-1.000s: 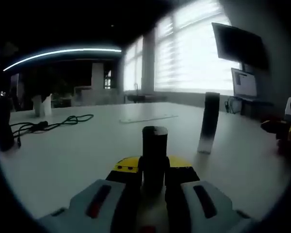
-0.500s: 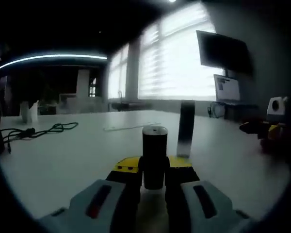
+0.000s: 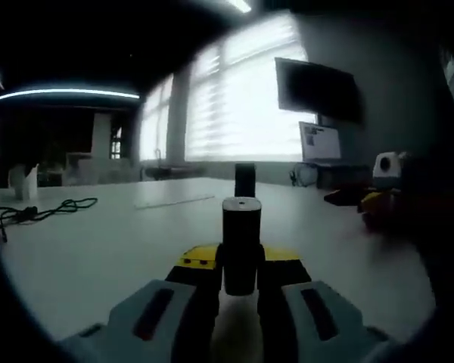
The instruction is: Pick up cosmetic bottle twist off cap place on table pick up cap screw tight cap place on table
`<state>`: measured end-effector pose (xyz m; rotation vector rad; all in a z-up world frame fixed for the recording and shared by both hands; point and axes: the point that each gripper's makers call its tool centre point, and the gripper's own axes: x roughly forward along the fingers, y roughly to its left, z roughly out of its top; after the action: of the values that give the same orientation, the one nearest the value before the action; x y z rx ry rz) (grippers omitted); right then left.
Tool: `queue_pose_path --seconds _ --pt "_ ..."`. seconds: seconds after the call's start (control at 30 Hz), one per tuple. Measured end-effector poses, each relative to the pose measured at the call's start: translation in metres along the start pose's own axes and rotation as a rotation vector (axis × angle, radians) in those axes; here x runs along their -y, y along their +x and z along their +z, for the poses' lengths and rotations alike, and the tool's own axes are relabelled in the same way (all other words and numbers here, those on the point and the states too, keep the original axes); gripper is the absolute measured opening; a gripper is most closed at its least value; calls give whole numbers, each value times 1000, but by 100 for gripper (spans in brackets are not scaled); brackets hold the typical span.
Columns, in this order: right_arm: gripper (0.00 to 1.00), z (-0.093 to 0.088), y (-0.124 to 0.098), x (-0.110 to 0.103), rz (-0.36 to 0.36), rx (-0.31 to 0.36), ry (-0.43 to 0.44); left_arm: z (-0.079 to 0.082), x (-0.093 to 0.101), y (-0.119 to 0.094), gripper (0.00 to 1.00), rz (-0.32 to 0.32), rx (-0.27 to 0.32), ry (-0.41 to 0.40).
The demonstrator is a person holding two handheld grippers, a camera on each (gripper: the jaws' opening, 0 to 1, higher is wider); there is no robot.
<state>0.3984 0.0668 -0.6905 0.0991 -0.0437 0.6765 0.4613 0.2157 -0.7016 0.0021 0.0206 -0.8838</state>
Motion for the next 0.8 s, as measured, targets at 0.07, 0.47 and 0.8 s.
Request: queue_pose_path --seconds 0.07,0.47,0.8 --pt "42 0 0 0 -2 -1 -1 1 5 -2 8 -19 2 -4" --pt "40 -1 -1 2 -6 -1 2 6 35 -16 8 -96 10 -41" --pt "40 -1 -1 2 -5 -3 2 -5 63 -30 8 -134 -34 62"
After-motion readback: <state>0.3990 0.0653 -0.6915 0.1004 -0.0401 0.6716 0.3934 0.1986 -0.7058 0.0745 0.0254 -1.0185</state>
